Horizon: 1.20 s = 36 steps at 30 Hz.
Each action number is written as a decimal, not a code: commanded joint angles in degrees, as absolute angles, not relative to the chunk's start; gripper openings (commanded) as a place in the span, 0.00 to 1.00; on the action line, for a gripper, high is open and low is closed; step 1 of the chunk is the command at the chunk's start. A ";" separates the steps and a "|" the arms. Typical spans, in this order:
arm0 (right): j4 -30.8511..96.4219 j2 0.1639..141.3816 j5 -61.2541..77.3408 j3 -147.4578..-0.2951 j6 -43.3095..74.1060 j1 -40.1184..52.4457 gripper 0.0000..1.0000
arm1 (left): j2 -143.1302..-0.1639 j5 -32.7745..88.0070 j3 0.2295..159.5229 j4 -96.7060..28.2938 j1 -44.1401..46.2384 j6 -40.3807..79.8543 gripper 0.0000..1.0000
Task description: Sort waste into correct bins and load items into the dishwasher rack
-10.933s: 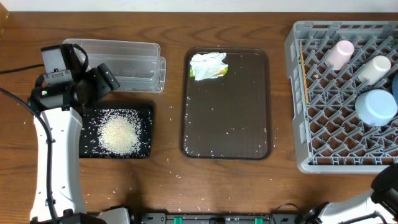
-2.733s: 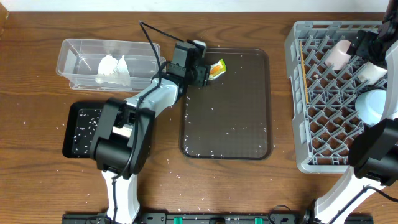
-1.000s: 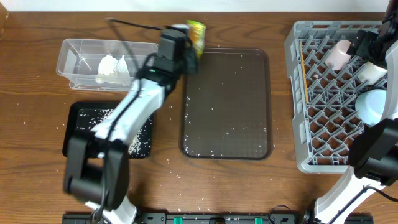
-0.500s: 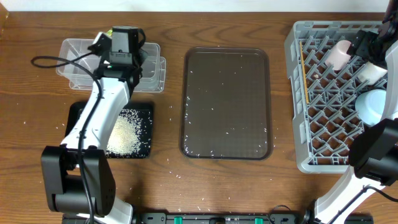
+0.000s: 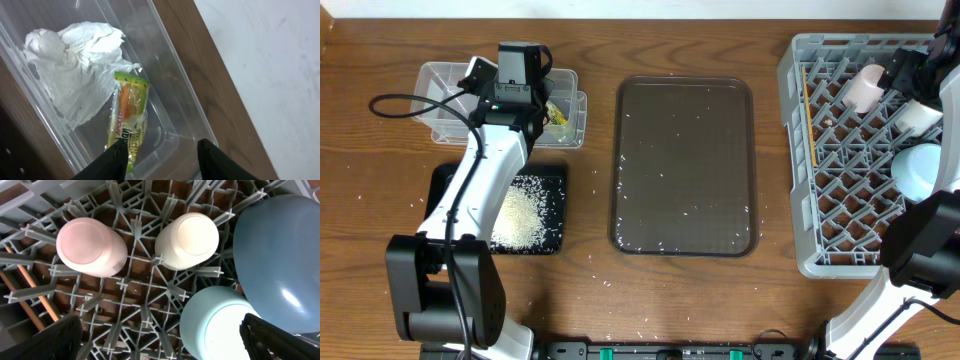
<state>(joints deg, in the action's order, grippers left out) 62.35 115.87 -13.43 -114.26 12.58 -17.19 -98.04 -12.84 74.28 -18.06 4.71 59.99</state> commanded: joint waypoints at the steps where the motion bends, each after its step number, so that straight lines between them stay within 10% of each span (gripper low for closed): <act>1: 62.43 116.20 -13.45 -114.58 13.21 -17.19 0.99 | -94.15 -14.00 74.00 -20.12 4.56 56.25 0.52; 11: 62.43 116.20 -13.45 -114.58 13.21 -17.19 0.99 | -76.53 -15.31 73.71 -50.87 3.92 52.07 0.55; 24: 62.41 116.20 -13.45 -114.58 13.23 -17.19 0.99 | -50.17 -4.01 61.23 -60.34 4.93 43.22 0.57; 29: 62.43 116.20 -13.45 -114.58 13.21 -17.19 0.99 | -44.05 -2.98 56.01 -68.34 4.91 43.72 0.83; 36: 62.43 116.20 -13.45 -114.58 13.21 -17.19 0.99 | -43.79 -2.98 55.35 -76.12 4.91 43.70 0.87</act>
